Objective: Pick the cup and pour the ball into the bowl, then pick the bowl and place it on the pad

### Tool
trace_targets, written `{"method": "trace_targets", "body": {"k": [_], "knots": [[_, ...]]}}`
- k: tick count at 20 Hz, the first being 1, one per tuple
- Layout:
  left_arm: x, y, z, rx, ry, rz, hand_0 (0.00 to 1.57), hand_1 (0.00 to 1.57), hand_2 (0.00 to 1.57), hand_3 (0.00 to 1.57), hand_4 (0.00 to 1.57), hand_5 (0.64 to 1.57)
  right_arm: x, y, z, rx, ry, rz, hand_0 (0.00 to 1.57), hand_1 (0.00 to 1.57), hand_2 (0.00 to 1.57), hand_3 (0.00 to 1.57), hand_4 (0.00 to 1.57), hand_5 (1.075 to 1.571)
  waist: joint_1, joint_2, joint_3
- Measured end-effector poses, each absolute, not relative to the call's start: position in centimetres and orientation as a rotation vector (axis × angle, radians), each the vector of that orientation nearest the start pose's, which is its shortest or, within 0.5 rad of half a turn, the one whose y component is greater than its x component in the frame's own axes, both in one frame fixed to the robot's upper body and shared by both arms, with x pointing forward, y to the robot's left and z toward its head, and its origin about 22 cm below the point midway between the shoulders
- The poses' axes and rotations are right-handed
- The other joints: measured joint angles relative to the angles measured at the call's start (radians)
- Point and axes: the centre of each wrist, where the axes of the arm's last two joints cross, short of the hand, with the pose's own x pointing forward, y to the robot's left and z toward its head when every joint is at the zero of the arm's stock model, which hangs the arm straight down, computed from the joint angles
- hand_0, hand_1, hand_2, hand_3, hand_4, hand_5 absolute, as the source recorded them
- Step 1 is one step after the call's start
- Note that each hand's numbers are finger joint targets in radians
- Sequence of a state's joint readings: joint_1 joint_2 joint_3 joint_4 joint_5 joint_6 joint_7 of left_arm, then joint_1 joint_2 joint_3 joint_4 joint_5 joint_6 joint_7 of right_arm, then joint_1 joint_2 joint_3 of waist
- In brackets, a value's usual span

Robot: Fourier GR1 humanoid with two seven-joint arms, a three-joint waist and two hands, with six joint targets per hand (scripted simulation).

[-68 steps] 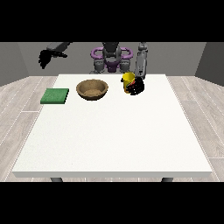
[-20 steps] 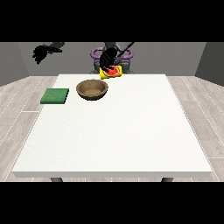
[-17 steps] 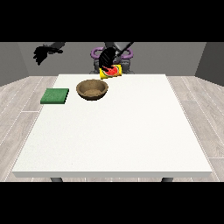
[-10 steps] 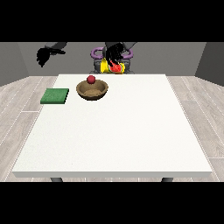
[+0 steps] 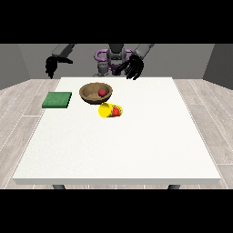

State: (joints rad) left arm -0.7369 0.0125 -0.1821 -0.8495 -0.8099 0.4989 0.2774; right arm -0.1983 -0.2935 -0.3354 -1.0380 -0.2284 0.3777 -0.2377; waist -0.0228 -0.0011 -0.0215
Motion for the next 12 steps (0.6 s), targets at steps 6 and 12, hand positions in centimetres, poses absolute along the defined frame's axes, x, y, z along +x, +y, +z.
{"method": "trace_targets", "body": {"k": [6,12], "knots": [[36.2,13.1,3.0,0.478,-1.673,-0.298,0.0,0.0,0.0,0.0,0.0,1.566,28.7,-32.7,-3.8,0.067,-1.601,-0.086,0.0,0.0,0.0,0.0,0.24,1.571,0.032,0.062,0.0072],[34.6,16.3,1.4,0.227,-1.776,-0.245,0.0,0.0,0.0,0.0,0.0,1.563,29.0,-28.0,-5.4,0.021,-1.602,-0.165,0.0,0.0,0.0,0.0,0.33,1.57,0.101,0.105,0.0172]]}}
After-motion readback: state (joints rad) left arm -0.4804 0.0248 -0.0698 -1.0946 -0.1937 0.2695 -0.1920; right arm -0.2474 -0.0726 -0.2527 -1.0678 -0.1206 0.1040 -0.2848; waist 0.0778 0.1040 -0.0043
